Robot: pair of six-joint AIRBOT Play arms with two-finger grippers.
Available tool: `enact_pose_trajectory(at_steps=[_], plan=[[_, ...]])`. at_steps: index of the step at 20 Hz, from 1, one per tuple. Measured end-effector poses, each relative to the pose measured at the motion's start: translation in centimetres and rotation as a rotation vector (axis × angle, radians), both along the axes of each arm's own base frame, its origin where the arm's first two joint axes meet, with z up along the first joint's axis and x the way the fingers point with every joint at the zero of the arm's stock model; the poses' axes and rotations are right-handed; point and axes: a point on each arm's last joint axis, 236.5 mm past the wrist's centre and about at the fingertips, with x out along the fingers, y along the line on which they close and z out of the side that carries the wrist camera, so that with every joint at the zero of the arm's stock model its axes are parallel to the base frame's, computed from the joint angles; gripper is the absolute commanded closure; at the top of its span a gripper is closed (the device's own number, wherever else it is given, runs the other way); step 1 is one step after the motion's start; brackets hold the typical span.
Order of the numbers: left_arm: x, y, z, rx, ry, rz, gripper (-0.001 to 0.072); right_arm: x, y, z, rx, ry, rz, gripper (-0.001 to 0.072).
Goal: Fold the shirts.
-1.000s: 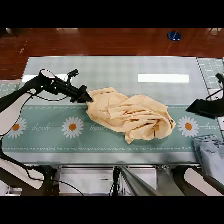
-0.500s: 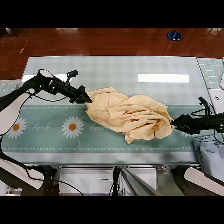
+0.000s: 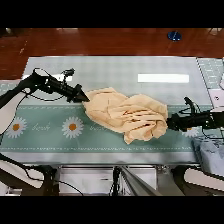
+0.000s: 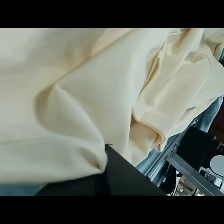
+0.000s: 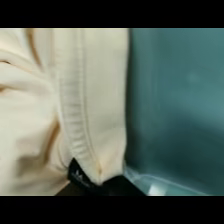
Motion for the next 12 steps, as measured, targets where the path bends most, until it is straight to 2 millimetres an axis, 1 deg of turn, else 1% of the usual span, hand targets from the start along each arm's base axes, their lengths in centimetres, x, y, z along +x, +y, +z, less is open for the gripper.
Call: enact_pose_trajectory(at_steps=[1,2,3,4,5,6,7,8,9,10,11,12], plan=[[0.5,0.3,1.0,-0.001,-0.03,0.004,0.068,0.7,0.2,1.0,0.01,-0.027,0.01,0.0681],[1.3,0.7,2.5,-0.002,-0.076,0.012,0.068,1.6,0.2,2.5,0.014,-0.067,0.021,0.0681],[2.4,1.3,4.7,-0.005,-0.139,0.026,0.068,2.7,0.0,4.4,0.014,-0.122,0.028,0.0682],[3.3,2.0,7.2,-0.003,-0.213,0.036,0.068,4.0,-0.4,6.8,0.007,-0.192,0.024,0.0681],[4.2,2.7,10.1,0.001,-0.293,0.051,0.068,5.4,-1.0,9.7,-0.011,-0.274,0.017,0.0682],[5.0,3.6,13.7,0.006,-0.391,0.068,0.068,6.7,-1.6,13.1,-0.028,-0.364,-0.001,0.0682],[5.3,4.4,17.3,0.012,-0.483,0.084,0.068,8.0,-2.2,17.0,-0.055,-0.471,-0.023,0.0682],[5.5,5.2,21.4,0.027,-0.595,0.109,0.068,8.8,-2.6,21.0,-0.082,-0.568,-0.045,0.0682],[5.2,5.8,25.4,0.036,-0.698,0.129,0.068,9.3,-2.8,25.0,-0.109,-0.667,-0.067,0.0682],[4.4,6.3,29.7,0.052,-0.815,0.152,0.068,9.4,-2.9,29.3,-0.139,-0.767,-0.085,0.0683],[3.3,6.6,33.6,0.067,-0.923,0.176,0.068,9.2,-2.6,33.5,-0.164,-0.867,-0.101,0.0683],[1.7,6.7,37.6,0.078,-1.034,0.198,0.0681,8.8,-2.3,37.4,-0.186,-0.955,-0.116,0.0683]])
